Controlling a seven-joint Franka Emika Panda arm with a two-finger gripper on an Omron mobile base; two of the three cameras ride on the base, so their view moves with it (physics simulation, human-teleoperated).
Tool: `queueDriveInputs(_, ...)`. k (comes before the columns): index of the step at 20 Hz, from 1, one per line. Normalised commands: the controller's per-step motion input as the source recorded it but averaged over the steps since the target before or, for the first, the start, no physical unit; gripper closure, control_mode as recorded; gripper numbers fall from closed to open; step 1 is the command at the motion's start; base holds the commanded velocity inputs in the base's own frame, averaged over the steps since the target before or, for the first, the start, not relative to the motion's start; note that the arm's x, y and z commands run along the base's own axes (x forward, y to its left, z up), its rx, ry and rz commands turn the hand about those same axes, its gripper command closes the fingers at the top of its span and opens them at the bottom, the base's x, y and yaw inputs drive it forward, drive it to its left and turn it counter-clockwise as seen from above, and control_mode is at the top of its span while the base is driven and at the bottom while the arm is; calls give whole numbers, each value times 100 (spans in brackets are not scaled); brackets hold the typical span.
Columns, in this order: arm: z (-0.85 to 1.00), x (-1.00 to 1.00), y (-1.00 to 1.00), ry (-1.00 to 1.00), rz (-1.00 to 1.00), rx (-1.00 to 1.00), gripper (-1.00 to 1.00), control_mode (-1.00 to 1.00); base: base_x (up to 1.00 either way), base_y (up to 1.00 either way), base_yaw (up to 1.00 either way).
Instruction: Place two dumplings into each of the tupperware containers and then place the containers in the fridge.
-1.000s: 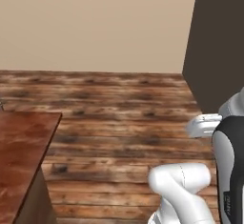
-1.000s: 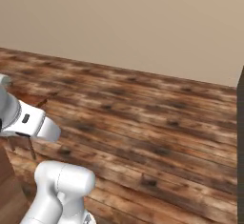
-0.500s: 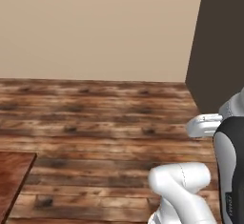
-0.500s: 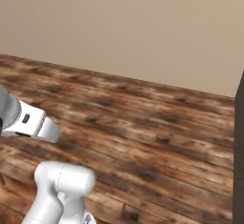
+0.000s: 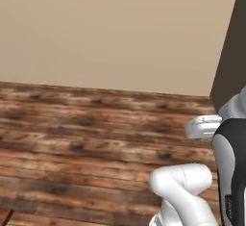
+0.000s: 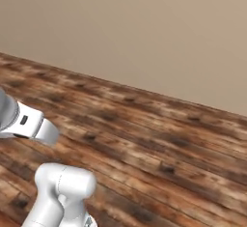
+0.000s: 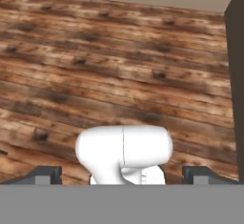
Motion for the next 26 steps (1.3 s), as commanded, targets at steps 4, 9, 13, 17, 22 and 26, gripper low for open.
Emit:
queueDriveInputs(4,0,0,0,0,0,0,-100,100,100,-10,44)
queueDriveInputs(9,0,0,0,0,0,0,-100,100,100,-12,45)
queueDriveInputs(13,0,0,0,0,0,0,-100,100,100,-12,49)
queueDriveInputs(17,0,0,0,0,0,0,-100,100,100,-13,51)
queueDriveInputs(22,0,0,0,0,0,0,-100,100,100,-10,55)
queueDriveInputs(26,0,0,0,0,0,0,-100,100,100,-10,55)
